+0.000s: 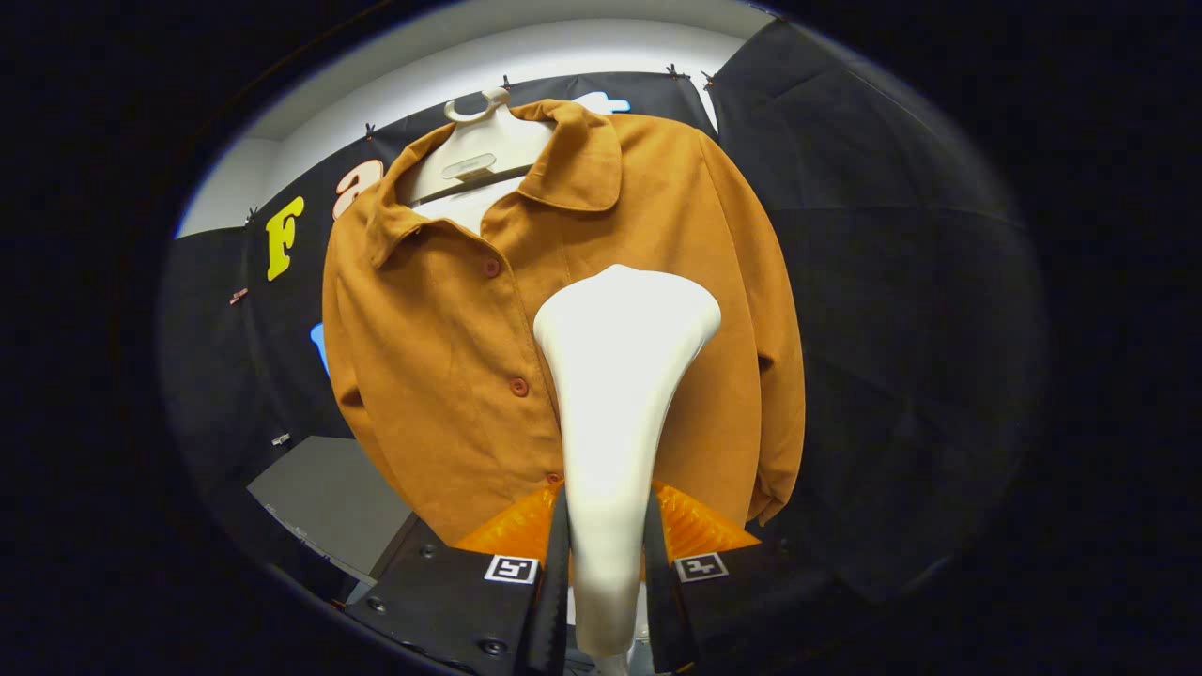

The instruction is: Iron the clothes twice with a garment steamer, once on the left side and once on the right side.

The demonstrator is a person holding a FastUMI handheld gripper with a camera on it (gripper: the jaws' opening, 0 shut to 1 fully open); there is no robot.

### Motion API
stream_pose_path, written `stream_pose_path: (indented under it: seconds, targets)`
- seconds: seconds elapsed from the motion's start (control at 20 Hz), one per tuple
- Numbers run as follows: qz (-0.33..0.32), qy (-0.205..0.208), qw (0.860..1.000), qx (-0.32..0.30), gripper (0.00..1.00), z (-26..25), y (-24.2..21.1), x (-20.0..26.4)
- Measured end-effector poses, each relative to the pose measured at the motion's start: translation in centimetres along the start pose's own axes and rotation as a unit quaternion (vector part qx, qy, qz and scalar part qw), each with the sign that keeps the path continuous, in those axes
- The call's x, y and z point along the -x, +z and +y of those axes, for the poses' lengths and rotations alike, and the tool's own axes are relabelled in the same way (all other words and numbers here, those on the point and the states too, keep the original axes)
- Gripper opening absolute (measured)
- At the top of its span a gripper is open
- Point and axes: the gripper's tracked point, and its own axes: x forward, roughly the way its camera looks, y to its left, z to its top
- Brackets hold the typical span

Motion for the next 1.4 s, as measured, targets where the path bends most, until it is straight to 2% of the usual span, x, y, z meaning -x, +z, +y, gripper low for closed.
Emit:
stream_pose_path:
  seconds: [0.25,0.75,1.15,1.4]
  targets:
    - [0.039,0.007,0.999,-0.018,0.38,-0.9,-3.6,-1.2]
    - [0.137,-0.019,0.989,-0.050,0.38,-3.0,-12.7,-2.0]
    - [0.180,-0.045,0.980,-0.068,0.38,-3.1,-16.3,-2.0]
    - [0.184,-0.073,0.977,-0.075,0.38,-3.0,-16.7,-1.4]
